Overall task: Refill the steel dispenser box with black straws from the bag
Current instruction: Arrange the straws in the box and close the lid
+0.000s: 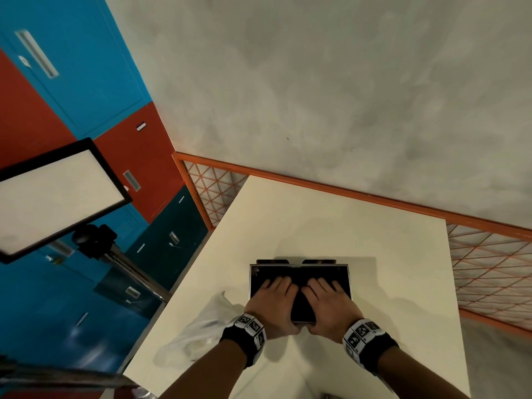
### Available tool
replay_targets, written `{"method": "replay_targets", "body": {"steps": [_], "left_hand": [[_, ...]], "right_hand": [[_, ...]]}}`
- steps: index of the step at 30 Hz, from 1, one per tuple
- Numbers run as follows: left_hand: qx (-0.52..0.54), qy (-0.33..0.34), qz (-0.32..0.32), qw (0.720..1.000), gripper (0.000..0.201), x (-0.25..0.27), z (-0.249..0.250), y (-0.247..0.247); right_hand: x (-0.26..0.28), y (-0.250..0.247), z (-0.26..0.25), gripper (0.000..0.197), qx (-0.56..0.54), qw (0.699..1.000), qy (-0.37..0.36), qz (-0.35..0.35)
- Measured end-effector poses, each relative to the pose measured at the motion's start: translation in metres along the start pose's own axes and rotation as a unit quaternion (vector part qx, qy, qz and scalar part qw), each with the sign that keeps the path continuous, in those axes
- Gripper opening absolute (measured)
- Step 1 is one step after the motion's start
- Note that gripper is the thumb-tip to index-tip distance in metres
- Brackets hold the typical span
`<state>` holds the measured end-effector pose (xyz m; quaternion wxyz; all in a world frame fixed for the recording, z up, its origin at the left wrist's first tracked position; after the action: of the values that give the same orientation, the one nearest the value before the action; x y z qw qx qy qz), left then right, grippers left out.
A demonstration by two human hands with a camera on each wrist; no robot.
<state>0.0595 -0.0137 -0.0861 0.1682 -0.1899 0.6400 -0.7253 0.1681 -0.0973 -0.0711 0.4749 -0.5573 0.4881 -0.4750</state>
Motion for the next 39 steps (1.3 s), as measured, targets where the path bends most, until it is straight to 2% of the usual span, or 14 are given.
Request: {"method": "replay_targets", "body": {"steps": [5,11,24,29,34,39], "left_hand": [[0.025,0.002,-0.019,1.0,0.06,0.004,0.002,0.003],[0.029,0.0,-0.032,0.999,0.058,0.004,0.003,0.006],[0.016,-0.005,-0.052,0.999,0.068,-0.006,-0.002,0.012],[0.012,-0.01,-0.063,0.998,0.075,-0.008,-0.003,0.013],[0.008,0.003,-0.066,0.998,0.071,-0.01,-0.003,0.01],[0.005,0.016,-0.042,0.999,0.066,-0.008,-0.002,0.006]], "right_hand": [[0.005,0.008,-0.005,0.058,-0.008,1.0,-0.003,-0.024],[0.005,0.007,-0.007,0.052,-0.014,0.999,0.009,-0.03],[-0.004,0.011,0.0,0.064,-0.006,0.996,0.032,-0.082],[-0.006,0.014,0.003,0.069,-0.014,0.997,0.028,-0.076],[-0.006,0.009,0.002,0.058,-0.004,0.998,0.013,-0.059],[-0.005,0.008,0.002,0.054,0.0,0.999,-0.003,-0.037]]}}
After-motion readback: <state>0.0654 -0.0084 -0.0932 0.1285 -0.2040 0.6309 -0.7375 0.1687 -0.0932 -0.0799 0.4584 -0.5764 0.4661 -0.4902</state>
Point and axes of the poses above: each hand's wrist, its own x-axis away from the middle knuckle, its own y-axis out of the palm, z = x × y, the point moved 5 cm from there along -x, towards the middle knuckle, and after that the axes turned 8 degrees about -y, right-handed, at the moved point
